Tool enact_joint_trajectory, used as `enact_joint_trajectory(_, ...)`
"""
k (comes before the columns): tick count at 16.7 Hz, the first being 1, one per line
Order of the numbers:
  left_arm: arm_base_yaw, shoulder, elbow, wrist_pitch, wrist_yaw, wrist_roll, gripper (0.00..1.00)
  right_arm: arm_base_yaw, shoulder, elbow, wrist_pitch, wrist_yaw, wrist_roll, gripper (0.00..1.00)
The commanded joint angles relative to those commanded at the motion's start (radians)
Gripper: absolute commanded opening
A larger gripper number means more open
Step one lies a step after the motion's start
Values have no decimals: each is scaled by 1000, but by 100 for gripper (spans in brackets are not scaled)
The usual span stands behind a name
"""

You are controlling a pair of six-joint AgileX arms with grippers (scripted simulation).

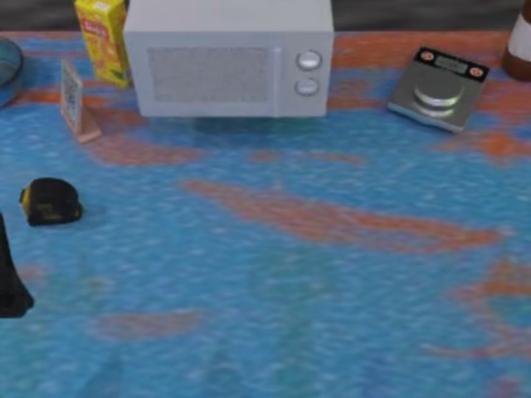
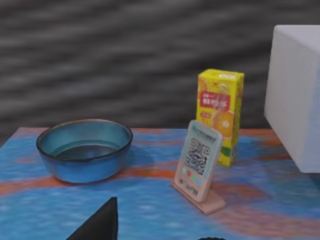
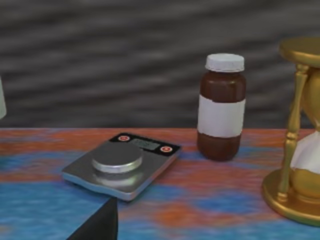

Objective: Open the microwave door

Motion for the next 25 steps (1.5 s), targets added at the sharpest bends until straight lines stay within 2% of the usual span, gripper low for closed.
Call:
enact_joint_trajectory(5,-14,45,52,-23,-4,-11,100,0,0,0,0,0,0,100)
enact_joint_trajectory(10,-82,279,322,-153,-31,-67,100,0,0,0,0,0,0,100)
enact_joint_trajectory(15,-189,657,767,-375,-78,-160,100,0,0,0,0,0,0,100)
enact_joint_trajectory(25,-453,1582,1865,-933,-204,-403,100,0,0,0,0,0,0,100)
